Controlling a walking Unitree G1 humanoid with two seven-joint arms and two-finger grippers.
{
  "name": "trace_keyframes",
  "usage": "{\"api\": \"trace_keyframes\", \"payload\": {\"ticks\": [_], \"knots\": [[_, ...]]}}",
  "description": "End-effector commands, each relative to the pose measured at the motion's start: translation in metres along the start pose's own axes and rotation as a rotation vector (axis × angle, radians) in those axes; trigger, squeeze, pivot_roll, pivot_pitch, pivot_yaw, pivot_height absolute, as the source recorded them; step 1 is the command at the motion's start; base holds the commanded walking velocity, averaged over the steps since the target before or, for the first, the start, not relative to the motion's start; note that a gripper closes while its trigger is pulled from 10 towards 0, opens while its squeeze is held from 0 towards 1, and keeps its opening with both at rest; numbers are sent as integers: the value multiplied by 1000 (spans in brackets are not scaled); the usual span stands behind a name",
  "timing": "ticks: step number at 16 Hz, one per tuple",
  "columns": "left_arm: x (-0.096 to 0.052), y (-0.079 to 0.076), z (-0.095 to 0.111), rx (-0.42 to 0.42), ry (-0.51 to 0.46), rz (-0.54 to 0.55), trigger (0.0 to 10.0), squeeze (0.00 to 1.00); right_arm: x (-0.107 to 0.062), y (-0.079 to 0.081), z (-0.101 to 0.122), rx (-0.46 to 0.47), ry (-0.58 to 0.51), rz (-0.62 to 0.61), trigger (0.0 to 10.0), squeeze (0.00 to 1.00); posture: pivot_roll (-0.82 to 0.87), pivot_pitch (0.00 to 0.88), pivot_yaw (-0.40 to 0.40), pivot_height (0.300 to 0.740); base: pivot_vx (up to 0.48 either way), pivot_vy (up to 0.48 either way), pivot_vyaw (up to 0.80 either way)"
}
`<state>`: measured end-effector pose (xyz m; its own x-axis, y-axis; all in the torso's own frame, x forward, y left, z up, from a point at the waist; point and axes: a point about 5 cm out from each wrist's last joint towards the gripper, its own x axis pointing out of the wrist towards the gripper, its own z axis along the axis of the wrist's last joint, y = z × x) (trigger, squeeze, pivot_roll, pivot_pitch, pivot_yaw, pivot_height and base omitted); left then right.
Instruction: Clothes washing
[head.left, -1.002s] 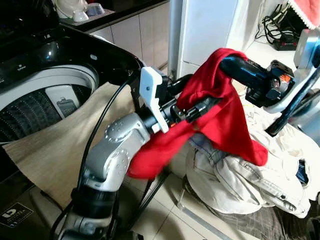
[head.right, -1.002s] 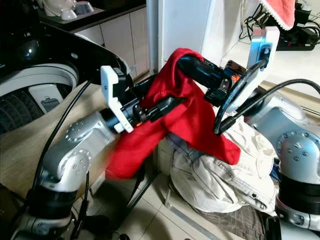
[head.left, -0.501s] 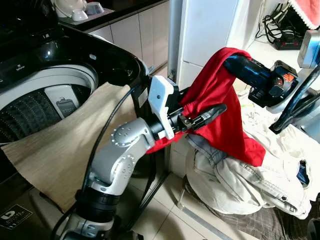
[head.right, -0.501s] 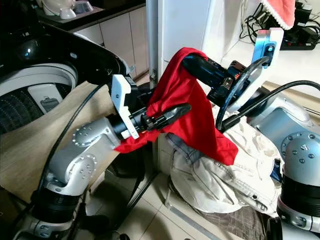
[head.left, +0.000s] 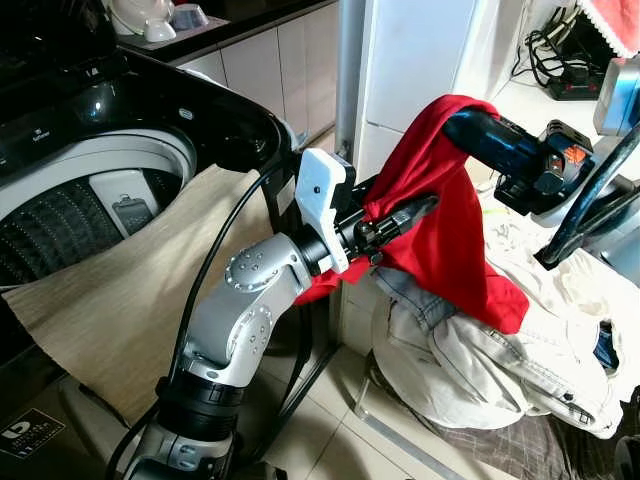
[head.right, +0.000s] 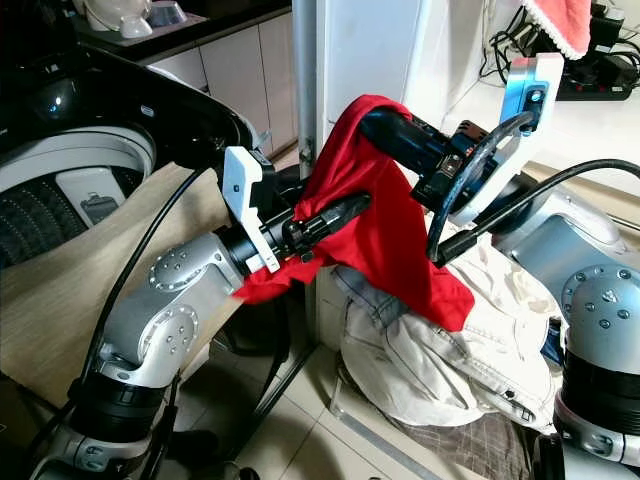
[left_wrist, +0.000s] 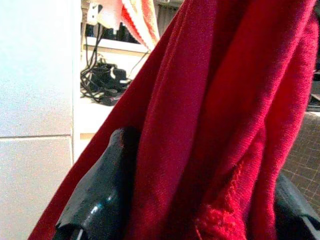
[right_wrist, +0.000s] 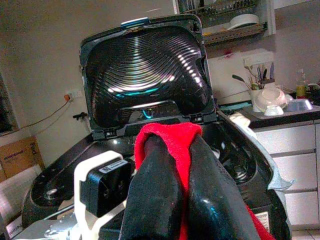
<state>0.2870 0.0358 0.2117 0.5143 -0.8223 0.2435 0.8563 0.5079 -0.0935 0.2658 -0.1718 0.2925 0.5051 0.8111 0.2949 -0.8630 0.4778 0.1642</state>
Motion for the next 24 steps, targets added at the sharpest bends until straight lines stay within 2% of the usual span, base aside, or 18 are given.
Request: {"api": "trace_keyframes", "payload": {"ticks": [1, 4, 7, 8, 9, 10, 12, 13, 14, 16, 17, 18, 19, 20, 21, 22, 23, 24], "knots": [[1, 3, 4, 28, -7, 9, 0, 0, 1, 2, 2, -18, 8, 13, 0, 0, -119, 0, 41, 740, 0, 0, 0], [0, 5, 4, 36, -10, 21, 0, 0, 0, 0, 0, -18, 14, 6, 0, 0, -120, 0, 39, 740, 0, 0, 0], [-2, 16, 8, 57, -18, 78, 0, 0, -1, -1, -1, -26, 19, 2, 0, 0, -120, 0, 38, 740, 0, 0, 0], [-4, 23, 13, 80, -19, 114, 0, 0, -2, 0, -1, -31, 21, 3, 3961, 424, -118, 0, 37, 740, 0, 0, 0], [-7, 32, 18, 107, -18, 154, 0, 0, -2, -2, -2, -28, 29, -21, 10000, 1000, -119, 0, 37, 740, 0, 0, 0], [-8, 36, 20, 117, -18, 167, 0, 0, -2, -3, -3, -27, 34, -32, 10000, 1000, -119, 0, 37, 740, 0, 0, 0], [-16, 59, 41, 203, -33, 271, 0, 0, -4, -1, -4, -17, 28, -15, 10000, 1000, -115, 0, 36, 740, 0, 0, 0], [-22, 76, 59, 263, -55, 356, 0, 0, -5, -1, -5, -48, 43, -41, 10000, 1000, -113, 0, 37, 740, 0, 0, 0], [-31, 94, 83, 339, -86, 454, 0, 0, -6, -1, -7, -67, 59, -57, 10000, 0, -113, 0, 37, 740, 0, 0, 0], [-55, 125, 141, 598, -149, 704, 0, 0, -5, 5, -9, -92, 77, -39, 10000, 0, -110, 0, 39, 740, 0, 0, 0], [-61, 130, 156, 674, -171, 760, 0, 0, -4, 7, -10, -104, 86, -34, 10000, 0, -110, 0, 39, 740, 0, 0, 0], [-75, 136, 197, 895, -220, 890, 0, 0, 1, 12, -13, -119, 101, -23, 10000, 0, -107, 0, 39, 740, 0, 0, 0], [-83, 141, 220, 998, -232, 963, 0, 0, 7, 16, -15, -122, 104, -17, 10000, 0, -102, 0, 40, 740, 0, 0, 0], [-83, 148, 220, 988, -168, 970, 0, 0, 11, 17, -16, -124, 106, -17, 10000, 0, -102, 0, 40, 740, 0, 0, 0], [-84, 168, 196, 961, 111, 972, 3725, 0, 20, 21, -20, -128, 114, -21, 10000, 0, -101, 0, 44, 740, 0, 0, 0], [-92, 185, 169, 894, 301, 1019, 10000, 0, 26, 25, -24, -133, 125, -16, 10000, 0, -101, 0, 44, 740, 0, 0, 0], [-99, 191, 153, 809, 366, 1042, 10000, 0, 30, 29, -27, -136, 134, -7, 10000, 0, -106, 0, 48, 740, 0, 0, 0], [-114, 202, 123, 663, 484, 1106, 10000, 0, 35, 38, -33, -136, 149, 11, 10000, 0, -114, 0, 52, 740, 0, 0, 0]]}}
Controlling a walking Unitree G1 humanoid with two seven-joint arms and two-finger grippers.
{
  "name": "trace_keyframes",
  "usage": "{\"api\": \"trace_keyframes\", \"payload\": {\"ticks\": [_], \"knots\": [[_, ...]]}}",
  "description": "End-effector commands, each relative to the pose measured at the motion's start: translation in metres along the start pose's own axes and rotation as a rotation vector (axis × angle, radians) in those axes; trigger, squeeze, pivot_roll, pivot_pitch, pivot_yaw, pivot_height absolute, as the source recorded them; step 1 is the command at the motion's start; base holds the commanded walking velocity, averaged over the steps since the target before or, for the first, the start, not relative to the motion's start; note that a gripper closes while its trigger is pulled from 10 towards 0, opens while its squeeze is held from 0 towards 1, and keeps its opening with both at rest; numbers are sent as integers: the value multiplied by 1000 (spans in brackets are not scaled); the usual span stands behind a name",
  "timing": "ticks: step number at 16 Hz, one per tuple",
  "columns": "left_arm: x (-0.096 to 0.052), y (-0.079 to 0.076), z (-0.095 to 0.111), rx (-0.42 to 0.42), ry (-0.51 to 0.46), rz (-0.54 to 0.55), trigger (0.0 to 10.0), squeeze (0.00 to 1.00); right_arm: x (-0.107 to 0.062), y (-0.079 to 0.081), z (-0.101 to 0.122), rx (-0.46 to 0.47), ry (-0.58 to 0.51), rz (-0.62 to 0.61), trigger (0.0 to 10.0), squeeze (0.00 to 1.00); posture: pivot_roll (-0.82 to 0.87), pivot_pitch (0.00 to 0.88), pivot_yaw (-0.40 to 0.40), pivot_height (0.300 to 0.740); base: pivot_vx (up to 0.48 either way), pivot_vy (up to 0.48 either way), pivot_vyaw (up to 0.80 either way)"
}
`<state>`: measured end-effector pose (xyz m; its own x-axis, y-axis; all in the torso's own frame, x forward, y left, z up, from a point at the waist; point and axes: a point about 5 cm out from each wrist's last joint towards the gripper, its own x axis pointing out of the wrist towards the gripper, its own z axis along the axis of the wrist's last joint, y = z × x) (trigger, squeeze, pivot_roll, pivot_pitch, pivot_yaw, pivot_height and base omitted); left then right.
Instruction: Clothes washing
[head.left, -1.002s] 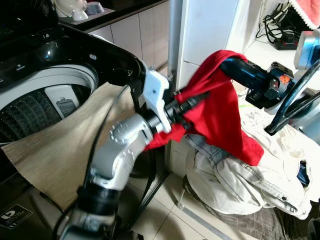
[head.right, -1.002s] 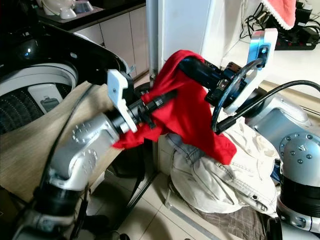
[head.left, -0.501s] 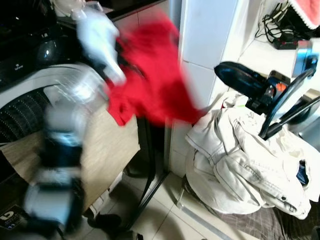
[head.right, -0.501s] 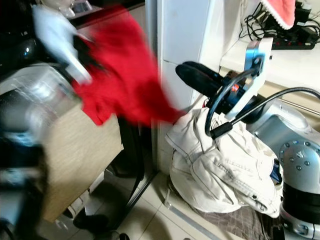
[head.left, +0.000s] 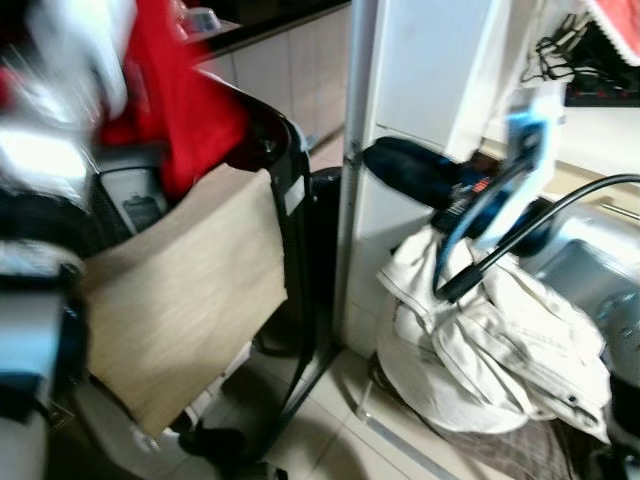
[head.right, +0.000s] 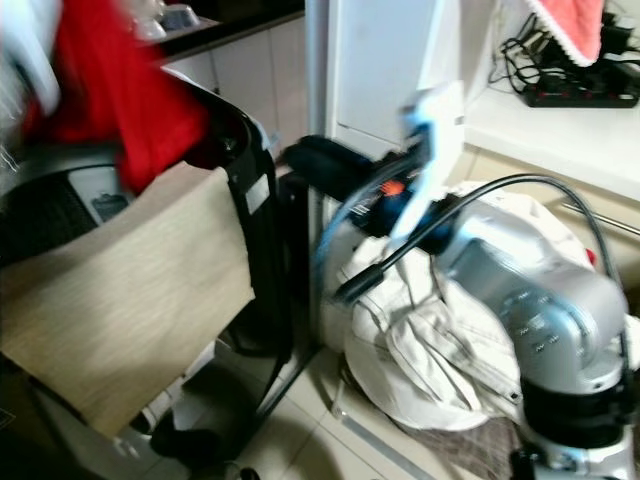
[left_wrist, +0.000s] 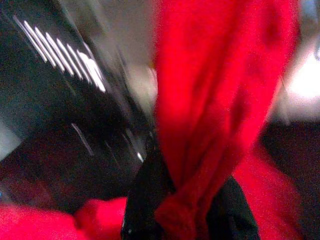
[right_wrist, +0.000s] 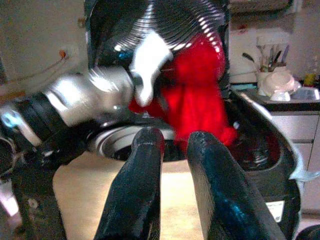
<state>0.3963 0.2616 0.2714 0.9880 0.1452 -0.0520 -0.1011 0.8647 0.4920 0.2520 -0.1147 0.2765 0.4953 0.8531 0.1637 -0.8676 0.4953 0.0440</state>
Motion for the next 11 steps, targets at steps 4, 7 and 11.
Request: {"api": "trace_keyframes", "payload": {"ticks": [4, 7, 11], "knots": [[0, 12, -50, -173, 208, 35, 10000, 1000, 4, 13, -17, 10, 65, 0, 10000, 0, -117, 0, 54, 740, 0, 0, 0], [-5, 27, -57, -204, 240, 63, 10000, 1000, 3, 15, -21, 11, 95, 10, 10000, 0, -116, 0, 46, 740, 0, 0, 0], [-6, 33, -60, -230, 242, 57, 10000, 1000, 2, 11, -27, 12, 137, -13, 10000, 0, -109, 0, 37, 740, 0, 0, 0]]}}
